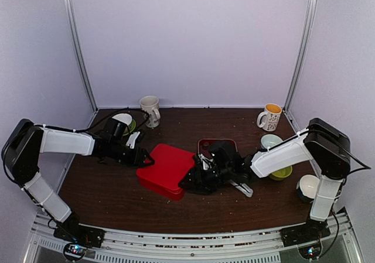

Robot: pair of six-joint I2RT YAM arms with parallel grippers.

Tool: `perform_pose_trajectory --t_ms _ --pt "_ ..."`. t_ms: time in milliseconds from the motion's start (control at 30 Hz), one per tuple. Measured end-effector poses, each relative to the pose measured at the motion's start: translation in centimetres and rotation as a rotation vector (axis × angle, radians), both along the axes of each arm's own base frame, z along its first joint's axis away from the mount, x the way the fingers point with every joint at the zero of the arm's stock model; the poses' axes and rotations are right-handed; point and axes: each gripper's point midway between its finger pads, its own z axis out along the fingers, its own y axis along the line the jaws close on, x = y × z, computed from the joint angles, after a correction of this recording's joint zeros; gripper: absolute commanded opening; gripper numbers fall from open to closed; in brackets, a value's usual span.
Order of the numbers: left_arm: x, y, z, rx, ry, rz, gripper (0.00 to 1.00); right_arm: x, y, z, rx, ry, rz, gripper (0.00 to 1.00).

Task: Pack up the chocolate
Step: Press the box lid onto the packing box.

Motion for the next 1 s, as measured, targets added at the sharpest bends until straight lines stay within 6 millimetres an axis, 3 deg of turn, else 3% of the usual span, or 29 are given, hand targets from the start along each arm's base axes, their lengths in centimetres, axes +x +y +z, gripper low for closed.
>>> perform_pose_trajectory --t_ms 600,733,900,1000 --pt "0.7 -1.2 0.0 0.034 -0.029 0.012 0.52 -0.7 1.0 0.0 0.059 0.085 0.001 0.33" --pt "0.8 -1.2 0.0 0.038 -0.031 0.016 0.53 -0.7 1.0 -0.1 0.060 0.079 0.003 0.35" --pt "0.8 -1.2 0.0 0.043 -0.037 0.021 0.53 -0.5 0.8 -0.2 0.049 0.058 -0.002 0.52" --pt "0.6 -1.3 0.2 0.046 -0.041 0.020 0.54 0.0 0.3 0.0 0.034 0.022 -0.017 0.57"
